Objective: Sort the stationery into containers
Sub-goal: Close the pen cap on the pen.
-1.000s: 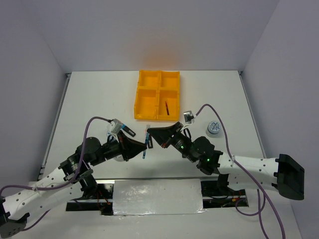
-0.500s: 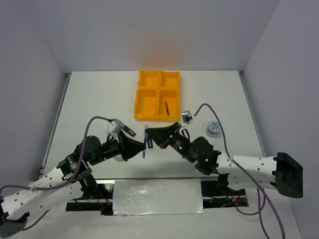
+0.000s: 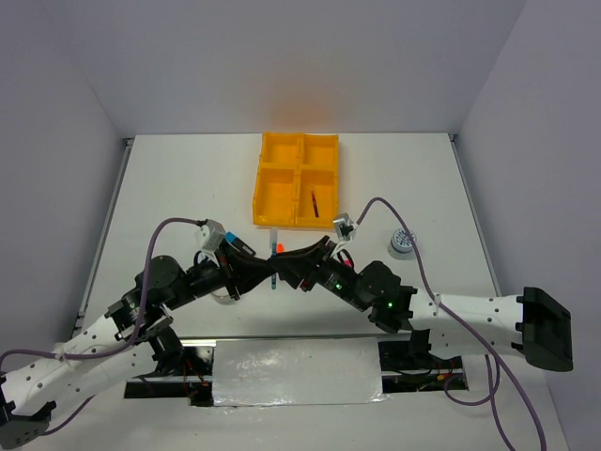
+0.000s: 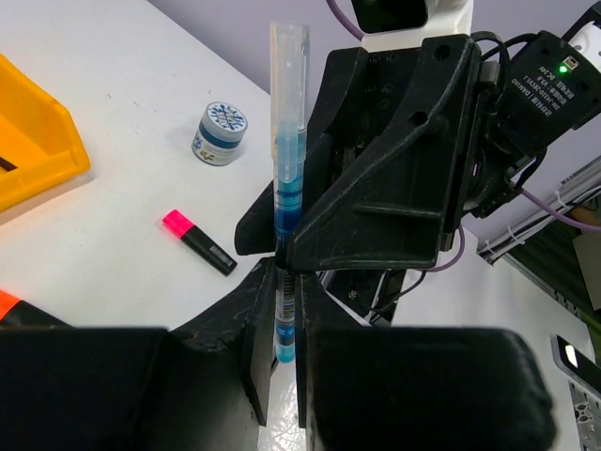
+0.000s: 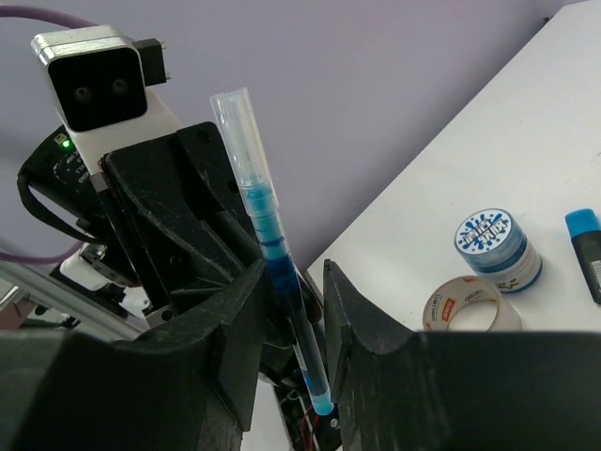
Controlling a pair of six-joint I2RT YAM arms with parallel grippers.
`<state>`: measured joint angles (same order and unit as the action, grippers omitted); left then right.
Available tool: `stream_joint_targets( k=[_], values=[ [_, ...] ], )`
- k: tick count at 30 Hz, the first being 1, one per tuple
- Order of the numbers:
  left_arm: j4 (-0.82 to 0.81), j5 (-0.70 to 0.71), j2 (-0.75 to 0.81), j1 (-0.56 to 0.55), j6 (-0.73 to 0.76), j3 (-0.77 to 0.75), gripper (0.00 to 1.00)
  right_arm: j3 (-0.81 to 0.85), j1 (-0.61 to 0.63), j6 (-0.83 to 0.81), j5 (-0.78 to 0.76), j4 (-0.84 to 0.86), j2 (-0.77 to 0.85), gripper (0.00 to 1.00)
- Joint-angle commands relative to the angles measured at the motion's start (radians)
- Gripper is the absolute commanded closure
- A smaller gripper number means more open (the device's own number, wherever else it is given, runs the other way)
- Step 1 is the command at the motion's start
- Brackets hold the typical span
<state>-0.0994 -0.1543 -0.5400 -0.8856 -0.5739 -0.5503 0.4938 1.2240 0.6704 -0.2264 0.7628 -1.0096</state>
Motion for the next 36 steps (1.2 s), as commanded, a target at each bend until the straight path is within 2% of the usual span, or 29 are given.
stream_joint_targets(
  k=[1,5,9,12,16,18,19,20,23,24,26,27,28,29,31,33,35,36],
  values=[
    [-0.105,-0.002,0.005,0.004,0.031,-0.034,1.00,0.022,0.008,-0.022,0.029,-0.013,0.019,0.63],
    [-0.099,-0.017,-0.005,0.002,0.034,-0.043,1.00,0.022,0.008,-0.031,0.036,-0.002,0.029,0.68],
    [-0.092,-0.048,-0.018,0.002,0.037,-0.042,1.00,0.040,0.008,-0.064,0.042,-0.005,0.037,0.64],
    [-0.079,-0.068,-0.029,0.002,0.042,-0.040,1.00,0.060,0.008,-0.090,0.035,-0.036,0.051,0.66],
    [-0.056,-0.071,-0.023,0.002,0.049,-0.036,1.00,0.071,0.008,-0.109,0.027,-0.062,0.068,0.86],
    [-0.043,-0.077,-0.021,0.002,0.054,-0.036,1.00,0.072,0.006,-0.118,0.032,-0.062,0.072,0.91],
    [-0.037,-0.079,-0.023,0.004,0.055,-0.037,1.00,0.072,0.008,-0.120,0.032,-0.062,0.074,0.99],
    [-0.031,-0.080,-0.025,0.002,0.060,-0.040,1.00,0.072,0.008,-0.121,0.036,-0.062,0.075,1.00],
    [-0.029,-0.112,-0.040,0.002,0.066,-0.040,0.78,0.069,0.008,-0.121,0.048,-0.056,0.074,1.00],
    [-0.039,-0.125,-0.054,0.002,0.063,-0.042,0.62,0.068,0.008,-0.120,0.050,-0.046,0.069,1.00],
    [-0.060,-0.151,-0.072,0.002,0.059,-0.043,0.45,0.063,0.008,-0.112,0.059,-0.028,0.063,1.00],
    [-0.069,-0.156,-0.077,0.002,0.059,-0.043,0.44,0.063,0.008,-0.109,0.064,-0.023,0.062,1.00],
    [-0.075,-0.163,-0.081,0.004,0.055,-0.043,0.44,0.061,0.008,-0.104,0.068,-0.019,0.062,1.00],
    [-0.082,-0.163,-0.084,0.002,0.054,-0.043,0.53,0.063,0.008,-0.101,0.073,-0.017,0.060,1.00],
    [-0.100,-0.169,-0.089,0.002,0.052,-0.042,0.55,0.066,0.006,-0.100,0.073,-0.020,0.063,1.00],
    [-0.105,-0.175,-0.086,0.002,0.055,-0.043,0.73,0.068,0.008,-0.103,0.073,-0.029,0.068,1.00],
    [-0.100,-0.168,-0.080,0.002,0.058,-0.045,0.81,0.063,0.008,-0.100,0.073,-0.031,0.071,1.00],
    [-0.100,-0.163,-0.069,0.002,0.059,-0.045,0.95,0.060,0.008,-0.098,0.078,-0.028,0.072,1.00]
  ],
)
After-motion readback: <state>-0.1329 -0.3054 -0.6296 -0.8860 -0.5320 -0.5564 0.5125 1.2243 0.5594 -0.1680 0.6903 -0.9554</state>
